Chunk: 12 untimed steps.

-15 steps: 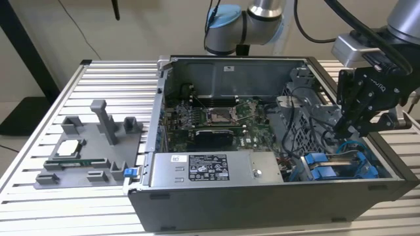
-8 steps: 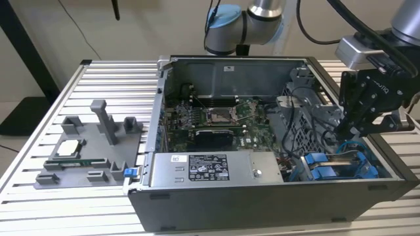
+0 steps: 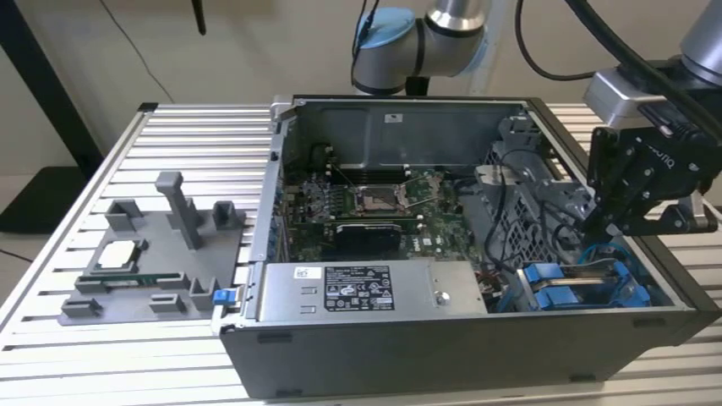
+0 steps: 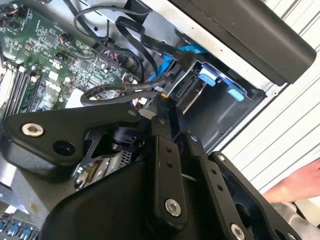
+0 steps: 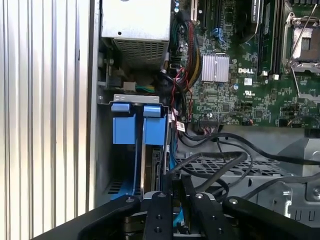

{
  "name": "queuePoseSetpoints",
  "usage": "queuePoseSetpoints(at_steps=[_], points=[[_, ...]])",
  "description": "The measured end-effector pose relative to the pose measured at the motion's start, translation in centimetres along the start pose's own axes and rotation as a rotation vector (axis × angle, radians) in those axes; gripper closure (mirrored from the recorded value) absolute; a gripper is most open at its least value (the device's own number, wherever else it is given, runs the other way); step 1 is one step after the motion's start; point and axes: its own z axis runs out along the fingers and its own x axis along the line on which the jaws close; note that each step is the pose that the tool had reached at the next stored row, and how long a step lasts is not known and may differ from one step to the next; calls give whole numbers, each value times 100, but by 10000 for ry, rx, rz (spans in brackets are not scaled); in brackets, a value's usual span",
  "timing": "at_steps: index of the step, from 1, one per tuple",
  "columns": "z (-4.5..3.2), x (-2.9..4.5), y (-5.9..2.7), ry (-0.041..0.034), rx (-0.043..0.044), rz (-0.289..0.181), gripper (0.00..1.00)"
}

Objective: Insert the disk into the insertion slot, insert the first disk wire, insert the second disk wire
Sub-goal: 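Insert the first disk wire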

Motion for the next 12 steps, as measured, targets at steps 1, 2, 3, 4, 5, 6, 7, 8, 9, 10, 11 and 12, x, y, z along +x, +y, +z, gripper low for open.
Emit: queuePoseSetpoints(at_steps=[1, 2, 3, 4, 5, 6, 7, 8, 9, 10, 11, 12], points=[[7, 9, -7, -5, -8, 4, 100], [12, 18, -13, -9, -11, 6, 100], [18, 25, -19, -13, -14, 8, 100], [24, 32, -25, -17, -17, 10, 100], [29, 38, -30, -18, -20, 13, 100], [36, 44, -36, -18, -23, 15, 100], [41, 49, -40, -18, -25, 17, 100], [47, 55, -44, -18, -27, 20, 100], [53, 62, -47, -19, -30, 23, 100], [59, 70, -50, -20, -32, 27, 100], [65, 79, -54, -21, -35, 31, 100], [71, 88, -57, -21, -39, 35, 100]])
